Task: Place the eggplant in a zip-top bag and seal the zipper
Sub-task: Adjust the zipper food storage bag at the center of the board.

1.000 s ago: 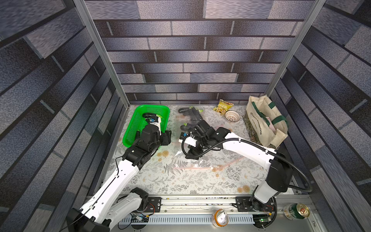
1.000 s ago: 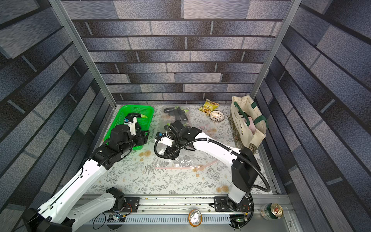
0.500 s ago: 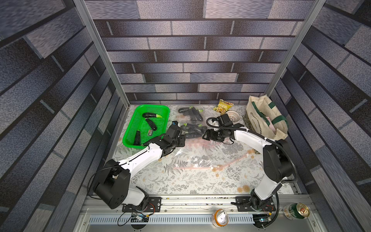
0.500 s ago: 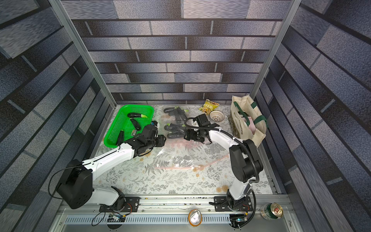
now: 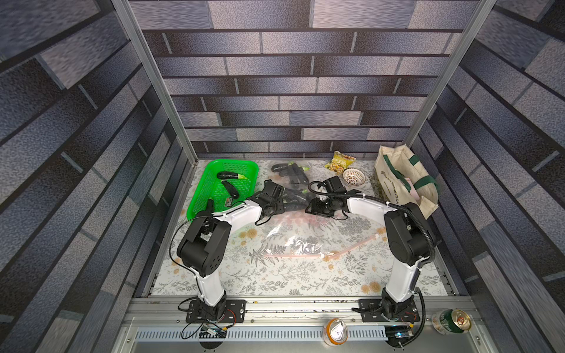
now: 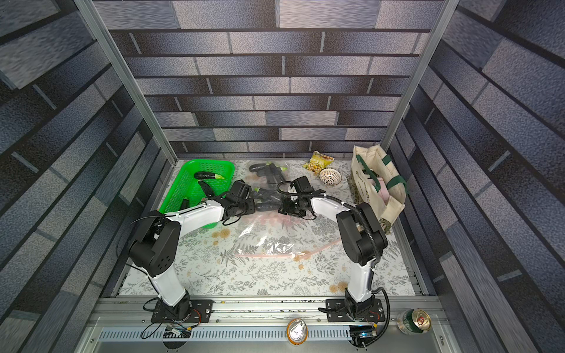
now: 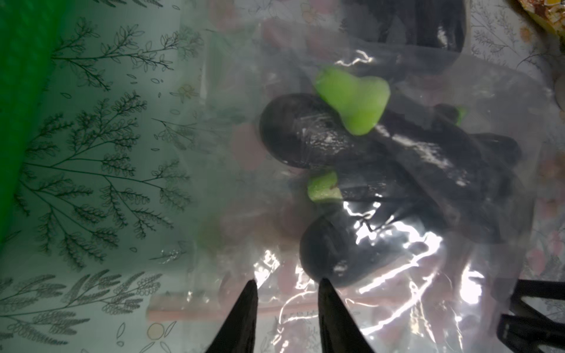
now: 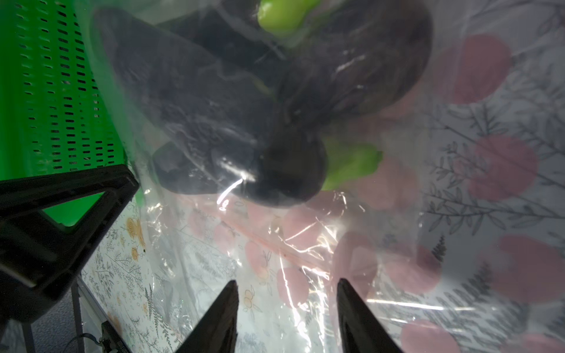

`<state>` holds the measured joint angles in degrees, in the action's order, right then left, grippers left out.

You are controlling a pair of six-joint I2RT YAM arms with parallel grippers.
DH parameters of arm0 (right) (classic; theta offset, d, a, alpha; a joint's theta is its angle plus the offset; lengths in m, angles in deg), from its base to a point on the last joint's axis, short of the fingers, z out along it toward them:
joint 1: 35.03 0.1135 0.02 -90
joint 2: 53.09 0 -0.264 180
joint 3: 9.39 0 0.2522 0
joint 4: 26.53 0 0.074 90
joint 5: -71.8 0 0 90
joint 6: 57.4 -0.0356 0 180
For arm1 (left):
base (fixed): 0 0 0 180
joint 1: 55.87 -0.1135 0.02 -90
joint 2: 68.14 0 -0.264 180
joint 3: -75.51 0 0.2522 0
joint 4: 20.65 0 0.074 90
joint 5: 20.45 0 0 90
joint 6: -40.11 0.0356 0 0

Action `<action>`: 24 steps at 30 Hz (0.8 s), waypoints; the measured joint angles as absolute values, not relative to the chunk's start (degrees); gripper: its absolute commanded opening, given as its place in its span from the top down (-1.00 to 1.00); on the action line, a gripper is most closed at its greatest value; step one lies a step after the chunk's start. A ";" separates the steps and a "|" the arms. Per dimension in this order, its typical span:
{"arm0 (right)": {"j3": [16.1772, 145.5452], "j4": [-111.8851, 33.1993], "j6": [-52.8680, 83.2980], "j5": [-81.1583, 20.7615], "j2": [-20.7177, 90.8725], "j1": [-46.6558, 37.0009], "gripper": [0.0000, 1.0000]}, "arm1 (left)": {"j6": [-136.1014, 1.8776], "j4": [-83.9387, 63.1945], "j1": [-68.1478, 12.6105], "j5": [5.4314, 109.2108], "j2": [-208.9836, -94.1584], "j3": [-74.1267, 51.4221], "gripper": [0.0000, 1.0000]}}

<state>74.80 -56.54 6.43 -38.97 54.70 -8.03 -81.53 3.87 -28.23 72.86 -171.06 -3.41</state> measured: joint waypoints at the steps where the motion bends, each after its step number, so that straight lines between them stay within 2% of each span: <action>1: 75.22 -56.13 6.19 -39.17 55.07 -8.03 -0.02 | -81.53 3.98 -28.80 72.88 -172.06 -4.16 0.29; 9: 80.05 -53.31 4.35 -39.56 60.78 -6.47 -0.03 | -81.38 4.90 -32.64 72.86 -177.77 -9.99 0.29; 15: 83.18 -51.98 3.04 -39.67 61.91 -6.10 -0.25 | -80.13 5.30 -34.24 72.82 -179.71 -13.97 0.13; 20: 80.23 -51.47 3.04 -38.58 54.85 -6.54 -0.33 | -80.13 6.21 -32.27 73.23 -176.26 -13.88 0.10; 24: 74.65 -50.91 2.84 -37.97 45.11 -8.70 -0.31 | -80.20 6.13 -26.44 74.11 -169.18 -11.61 0.12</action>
<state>74.65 -50.91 2.84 -37.97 45.11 -8.70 -80.20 6.13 -26.44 74.11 -169.18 -11.61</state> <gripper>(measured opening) 0.661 0.446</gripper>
